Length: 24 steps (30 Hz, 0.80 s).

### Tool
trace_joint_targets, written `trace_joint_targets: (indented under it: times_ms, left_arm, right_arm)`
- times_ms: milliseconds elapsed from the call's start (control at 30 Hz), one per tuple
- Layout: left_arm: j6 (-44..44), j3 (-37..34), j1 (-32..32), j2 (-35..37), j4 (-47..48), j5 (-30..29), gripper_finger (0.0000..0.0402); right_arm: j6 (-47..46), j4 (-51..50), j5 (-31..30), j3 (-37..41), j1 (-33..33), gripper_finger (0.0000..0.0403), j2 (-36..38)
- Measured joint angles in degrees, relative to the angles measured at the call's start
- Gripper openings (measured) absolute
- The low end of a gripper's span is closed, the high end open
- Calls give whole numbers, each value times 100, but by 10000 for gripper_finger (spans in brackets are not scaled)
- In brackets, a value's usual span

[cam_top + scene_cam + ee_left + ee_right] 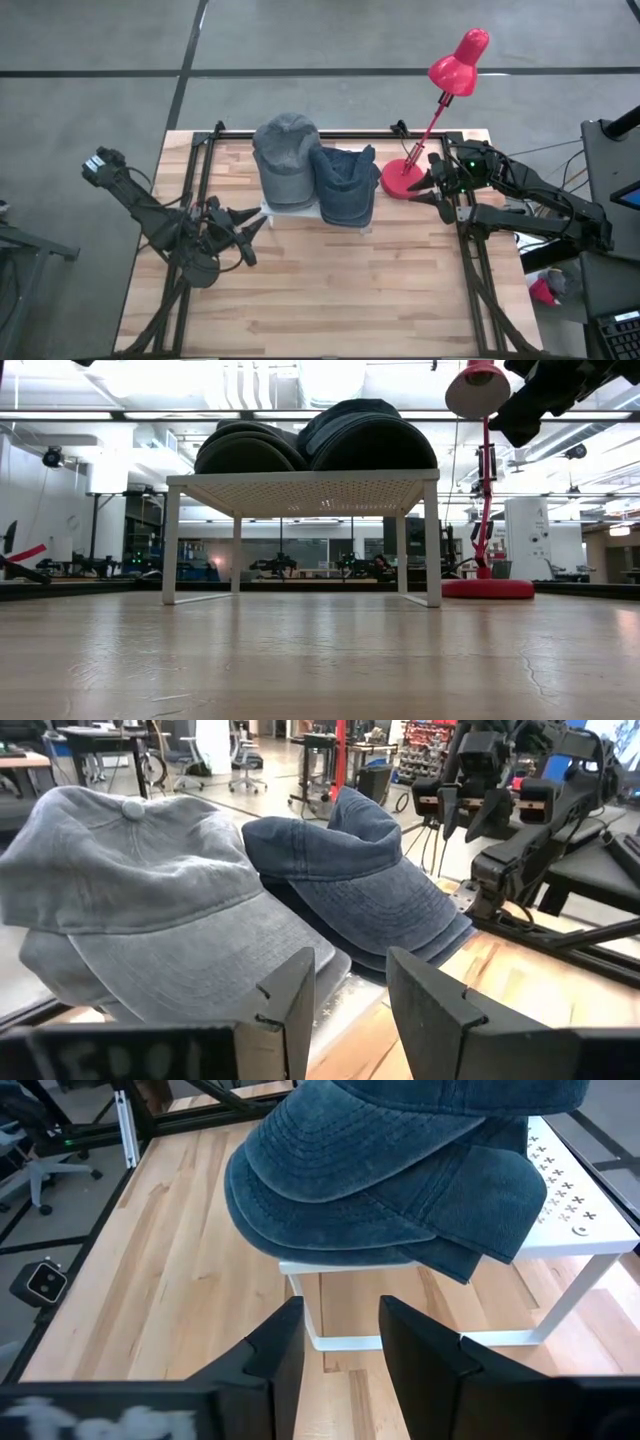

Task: Pick & Place hat
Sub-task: Return to Home Position

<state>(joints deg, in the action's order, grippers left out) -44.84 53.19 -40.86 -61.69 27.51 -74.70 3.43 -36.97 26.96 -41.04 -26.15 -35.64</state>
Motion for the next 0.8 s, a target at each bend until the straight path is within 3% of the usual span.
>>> trace_joint_targets:
  times_ms: [167, 267, 367, 567, 800]
  left_arm:
    - [45, 0, 145, 6, 50, 45, 129]
    - [151, 0, 355, 19, 53, 489, 129]
    - [558, 0, 716, 22, -189, 1273, 129]
    - [1967, 0, 1549, 135, -865, 3467, 129]
    - [2416, -16, 1866, 988, -757, 3694, 129]
  right_arm:
    - [93, 1, 0, 0, 0, 120, 1]
    - [133, 13, 2, 0, 0, 116, 21]
    - [152, 93, 10, 0, 0, 113, 41]
    - [199, 290, 26, -2, 2, 113, 117]
    - [295, 306, 30, -2, 0, 123, 114]
